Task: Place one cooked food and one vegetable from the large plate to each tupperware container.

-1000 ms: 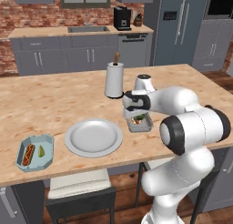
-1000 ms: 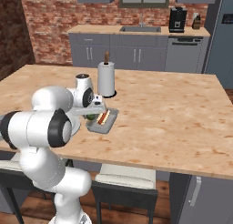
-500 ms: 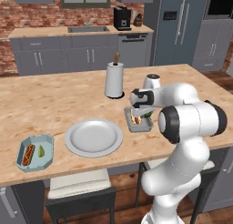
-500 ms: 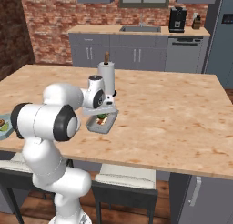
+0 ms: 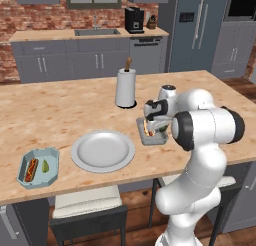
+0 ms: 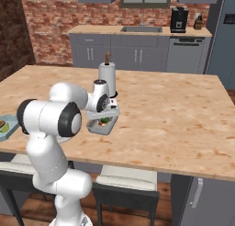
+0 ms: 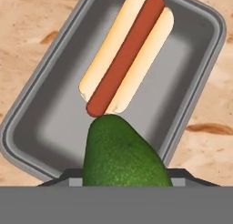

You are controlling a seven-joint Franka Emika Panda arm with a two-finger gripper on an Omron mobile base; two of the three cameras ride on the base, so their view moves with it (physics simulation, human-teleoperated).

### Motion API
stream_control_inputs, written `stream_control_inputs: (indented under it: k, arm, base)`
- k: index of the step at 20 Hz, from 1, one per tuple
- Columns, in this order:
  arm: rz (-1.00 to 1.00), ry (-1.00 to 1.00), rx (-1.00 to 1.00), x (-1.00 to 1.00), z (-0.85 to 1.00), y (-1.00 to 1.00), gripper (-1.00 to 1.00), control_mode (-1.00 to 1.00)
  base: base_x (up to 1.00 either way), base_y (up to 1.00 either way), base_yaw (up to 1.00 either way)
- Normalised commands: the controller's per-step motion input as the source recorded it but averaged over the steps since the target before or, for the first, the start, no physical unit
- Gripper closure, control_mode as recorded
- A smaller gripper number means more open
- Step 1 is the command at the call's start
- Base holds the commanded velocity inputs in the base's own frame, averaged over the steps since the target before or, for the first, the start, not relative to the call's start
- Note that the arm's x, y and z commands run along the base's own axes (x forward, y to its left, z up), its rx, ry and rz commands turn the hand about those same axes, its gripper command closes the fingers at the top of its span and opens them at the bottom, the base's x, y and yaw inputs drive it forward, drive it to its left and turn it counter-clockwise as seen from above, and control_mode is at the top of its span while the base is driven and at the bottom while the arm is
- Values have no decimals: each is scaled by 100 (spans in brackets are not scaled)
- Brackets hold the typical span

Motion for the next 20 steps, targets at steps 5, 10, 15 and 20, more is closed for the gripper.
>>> stream_control_inputs:
  k: [5, 10, 15, 20]
  arm:
    - [0, 0, 0, 0, -25, -8, 100, -100]
    - [2, 0, 0, 6, -23, -13, 100, -100]
    - [4, -1, 0, 16, -26, -6, 100, -100]
    - [1, -3, 0, 10, -9, 1, 100, -100]
  base:
    - [0, 0, 0]
    - [0, 0, 0]
    - [0, 0, 0]
    - [0, 0, 0]
